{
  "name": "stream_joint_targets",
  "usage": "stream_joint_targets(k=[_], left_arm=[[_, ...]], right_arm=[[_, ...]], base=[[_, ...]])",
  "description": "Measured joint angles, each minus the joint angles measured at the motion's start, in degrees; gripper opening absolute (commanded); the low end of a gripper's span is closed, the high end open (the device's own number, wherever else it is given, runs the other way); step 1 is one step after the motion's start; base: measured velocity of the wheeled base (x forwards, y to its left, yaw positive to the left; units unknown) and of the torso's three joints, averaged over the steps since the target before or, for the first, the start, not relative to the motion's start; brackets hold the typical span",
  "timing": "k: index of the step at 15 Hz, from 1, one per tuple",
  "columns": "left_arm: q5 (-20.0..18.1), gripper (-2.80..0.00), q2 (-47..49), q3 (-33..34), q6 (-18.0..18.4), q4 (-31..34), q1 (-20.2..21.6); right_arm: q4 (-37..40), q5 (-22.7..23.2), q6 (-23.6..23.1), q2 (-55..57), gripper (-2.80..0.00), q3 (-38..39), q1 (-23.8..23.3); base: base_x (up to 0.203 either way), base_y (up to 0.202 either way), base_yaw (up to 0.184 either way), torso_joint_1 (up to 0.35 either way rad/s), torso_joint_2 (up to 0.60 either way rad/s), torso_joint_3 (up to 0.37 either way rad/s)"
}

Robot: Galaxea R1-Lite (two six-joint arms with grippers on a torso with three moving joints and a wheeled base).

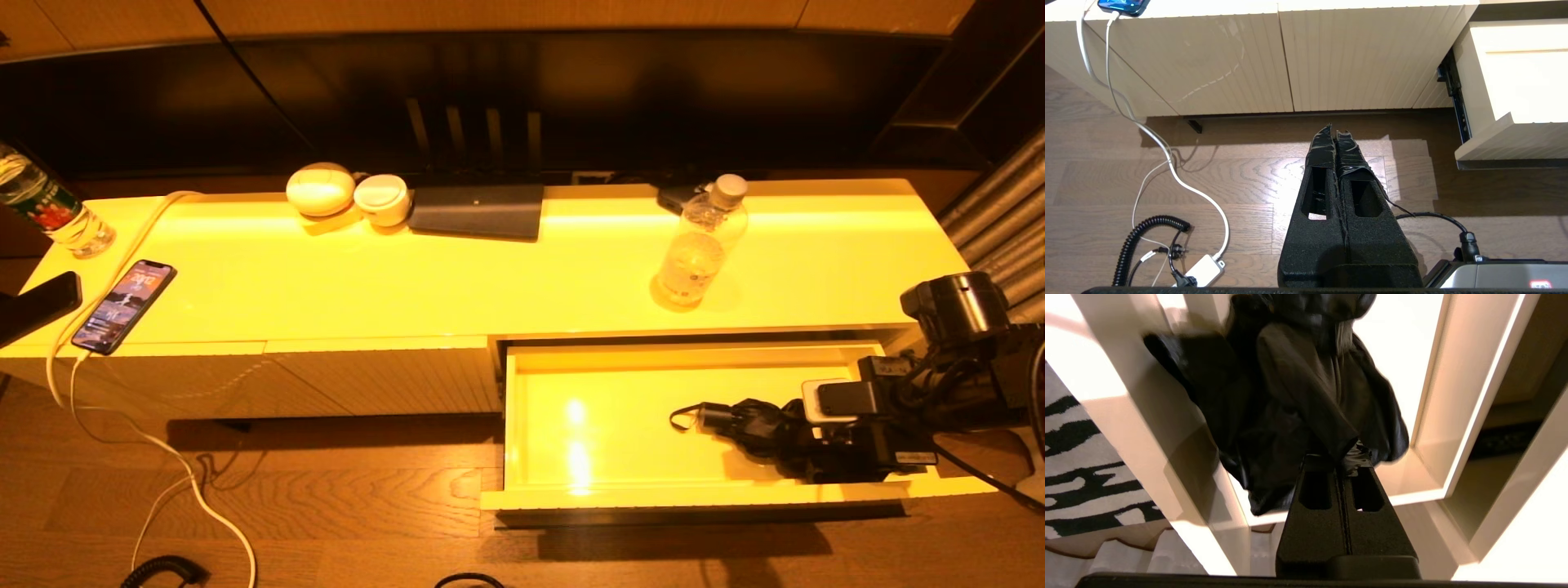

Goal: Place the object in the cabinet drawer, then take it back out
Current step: Put the umbrella in the drawer

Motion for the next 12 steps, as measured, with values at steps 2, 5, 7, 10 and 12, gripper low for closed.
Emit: stream_joint_targets(k=[2, 5, 7, 10, 12], left_arm=[[0.0, -2.80, 0.0, 0.0, 0.0, 0.0, 0.0], [0.0, -2.80, 0.0, 0.0, 0.0, 0.0, 0.0], [0.0, -2.80, 0.0, 0.0, 0.0, 0.0, 0.0], [0.0, -2.80, 0.0, 0.0, 0.0, 0.0, 0.0], [0.0, -2.80, 0.0, 0.0, 0.0, 0.0, 0.0]], right_arm=[[-0.1, 0.0, 0.1, 0.3, 0.00, 0.1, 0.2], [-0.1, -0.1, 0.7, 0.4, 0.00, 0.0, 0.3], [-0.1, -0.1, 0.7, 0.3, 0.00, 0.2, 0.3], [0.2, -0.1, 0.7, -1.0, 0.00, 1.4, 0.3], [0.1, 0.1, 1.2, -3.5, 0.00, 1.3, 0.2]], base=[[0.000, 0.000, 0.000, 0.000, 0.00, 0.000], [0.000, 0.000, 0.000, 0.000, 0.00, 0.000], [0.000, 0.000, 0.000, 0.000, 0.00, 0.000], [0.000, 0.000, 0.000, 0.000, 0.00, 0.000], [0.000, 0.000, 0.000, 0.000, 0.00, 0.000]])
